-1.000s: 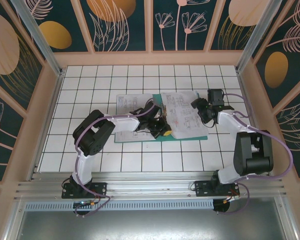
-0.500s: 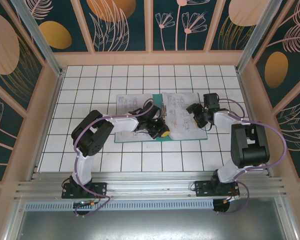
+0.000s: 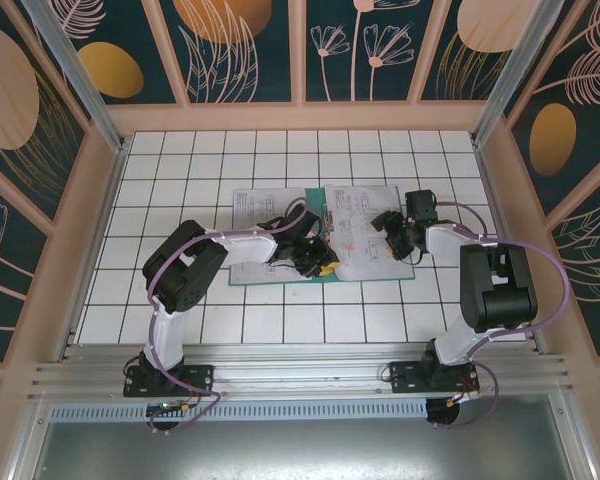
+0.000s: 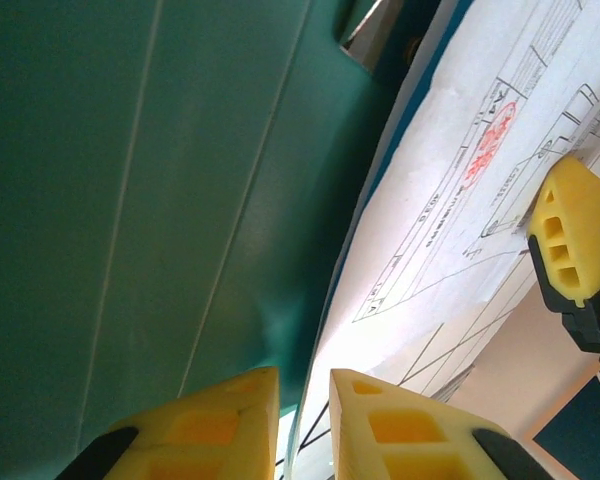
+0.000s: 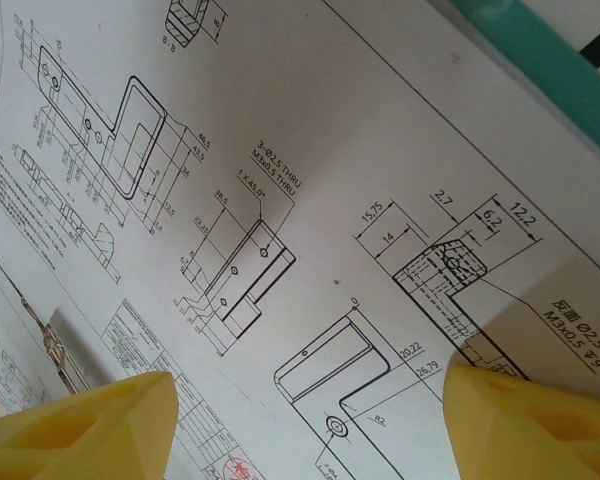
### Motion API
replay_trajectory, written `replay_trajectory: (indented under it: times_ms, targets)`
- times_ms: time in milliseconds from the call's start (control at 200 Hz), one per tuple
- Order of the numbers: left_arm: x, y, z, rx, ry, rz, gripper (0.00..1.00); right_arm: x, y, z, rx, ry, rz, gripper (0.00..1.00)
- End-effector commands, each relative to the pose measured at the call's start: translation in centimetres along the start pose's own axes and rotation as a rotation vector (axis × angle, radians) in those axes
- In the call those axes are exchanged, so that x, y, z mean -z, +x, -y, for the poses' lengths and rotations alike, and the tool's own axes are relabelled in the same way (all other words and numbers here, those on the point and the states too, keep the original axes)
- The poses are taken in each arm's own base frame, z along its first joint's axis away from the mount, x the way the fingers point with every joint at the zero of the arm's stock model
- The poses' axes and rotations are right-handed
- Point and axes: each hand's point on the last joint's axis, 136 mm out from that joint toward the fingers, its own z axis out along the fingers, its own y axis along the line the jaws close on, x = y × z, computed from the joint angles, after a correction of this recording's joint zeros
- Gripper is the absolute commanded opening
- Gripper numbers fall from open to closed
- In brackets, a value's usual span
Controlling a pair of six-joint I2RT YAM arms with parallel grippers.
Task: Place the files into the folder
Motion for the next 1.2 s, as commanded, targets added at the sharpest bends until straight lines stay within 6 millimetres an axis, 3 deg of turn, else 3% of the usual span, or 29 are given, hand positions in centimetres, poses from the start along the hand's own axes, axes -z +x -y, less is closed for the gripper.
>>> replay_trajectory:
  times_ms: [0, 330, 926, 1191]
  targets:
    - [1.5, -0.4, 0.2, -0.01, -0.017, 0.042, 0.21, 1.0, -0.2, -1.2, 0.006, -0.028, 0.025, 0.72]
    - [2.4, -0.8, 0.6, -0.033, -0.042, 0.085, 0.22, 2.2, -0.6, -3.0, 0.041, -0.063, 0.052, 0.72]
    - [2.0, -1.0, 1.1, -0.04, -0.026, 0.076, 0.22, -0.3, 1.8, 0.0, -0.044, -0.045, -0.033, 0.71]
    - [3.5, -1.4, 1.5, -0.063, -0.046, 0.138, 0.22, 0.5, 1.5, -1.1, -0.024, -0.061, -0.01, 0.71]
